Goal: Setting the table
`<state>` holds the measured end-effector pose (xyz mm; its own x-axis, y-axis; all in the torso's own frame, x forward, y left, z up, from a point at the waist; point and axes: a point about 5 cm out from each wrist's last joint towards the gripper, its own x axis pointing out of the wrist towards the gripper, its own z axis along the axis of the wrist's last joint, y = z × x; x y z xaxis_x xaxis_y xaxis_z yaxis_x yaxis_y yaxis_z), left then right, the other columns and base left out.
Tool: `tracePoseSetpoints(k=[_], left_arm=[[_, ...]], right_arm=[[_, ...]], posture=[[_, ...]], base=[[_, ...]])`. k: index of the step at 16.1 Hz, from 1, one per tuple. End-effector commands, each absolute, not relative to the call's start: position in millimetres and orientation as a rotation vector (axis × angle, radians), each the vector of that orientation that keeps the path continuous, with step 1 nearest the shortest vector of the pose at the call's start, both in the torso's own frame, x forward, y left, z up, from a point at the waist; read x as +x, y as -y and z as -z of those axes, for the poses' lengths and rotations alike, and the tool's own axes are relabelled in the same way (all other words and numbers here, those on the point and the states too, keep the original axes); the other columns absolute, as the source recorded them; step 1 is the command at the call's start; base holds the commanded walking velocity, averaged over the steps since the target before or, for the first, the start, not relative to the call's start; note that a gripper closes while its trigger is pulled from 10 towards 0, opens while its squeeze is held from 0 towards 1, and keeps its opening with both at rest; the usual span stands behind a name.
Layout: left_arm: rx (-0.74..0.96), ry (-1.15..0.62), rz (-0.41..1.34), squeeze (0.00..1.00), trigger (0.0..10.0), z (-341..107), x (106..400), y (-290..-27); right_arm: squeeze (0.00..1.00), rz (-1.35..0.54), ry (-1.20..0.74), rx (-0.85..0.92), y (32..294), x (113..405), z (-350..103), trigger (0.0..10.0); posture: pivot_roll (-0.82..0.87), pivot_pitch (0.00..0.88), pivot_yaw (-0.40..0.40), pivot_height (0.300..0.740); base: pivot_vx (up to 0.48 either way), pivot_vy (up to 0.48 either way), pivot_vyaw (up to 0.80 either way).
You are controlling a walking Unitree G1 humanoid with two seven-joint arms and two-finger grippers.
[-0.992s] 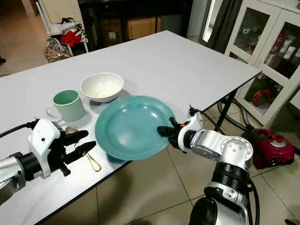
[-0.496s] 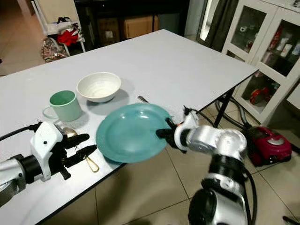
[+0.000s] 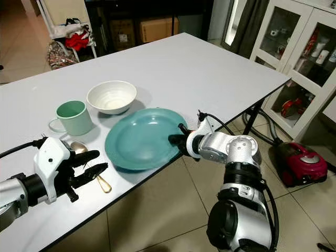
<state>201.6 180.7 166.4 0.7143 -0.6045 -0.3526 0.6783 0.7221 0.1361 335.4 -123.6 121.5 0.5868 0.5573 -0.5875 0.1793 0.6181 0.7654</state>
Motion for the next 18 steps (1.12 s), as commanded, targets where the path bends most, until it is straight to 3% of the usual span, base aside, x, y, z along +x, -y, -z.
tracePoseSetpoints(k=[1,12,17,18], left_arm=[[0.291,-0.295,0.725,0.0,10.0,-167.4,200.5,-181.2],[0.29,-0.314,0.744,0.0,10.0,-164.5,199.8,-180.4],[0.255,-0.28,0.696,0.0,10.0,-164.5,199.6,-179.6],[0.247,-0.261,0.658,0.0,10.0,-164.6,202.0,-179.9]], right_arm=[[1.0,-0.282,-0.926,0.891,120.1,339.1,-127.5,10.0],[1.0,-0.376,-0.917,0.819,121.7,316.9,-126.6,10.0],[1.0,-0.377,-0.867,0.719,142.2,286.5,-138.0,10.0],[1.0,-0.349,-0.853,0.63,150.2,279.2,-140.8,10.0]], posture=[[-0.07,0.0,0.023,0.74],[-0.08,0.002,0.041,0.74],[-0.08,0.001,0.043,0.74],[-0.09,0.001,0.044,0.74]], base=[[0.0,0.0,0.0],[0.0,0.0,0.0],[0.0,0.0,0.0],[0.0,0.0,0.0]])
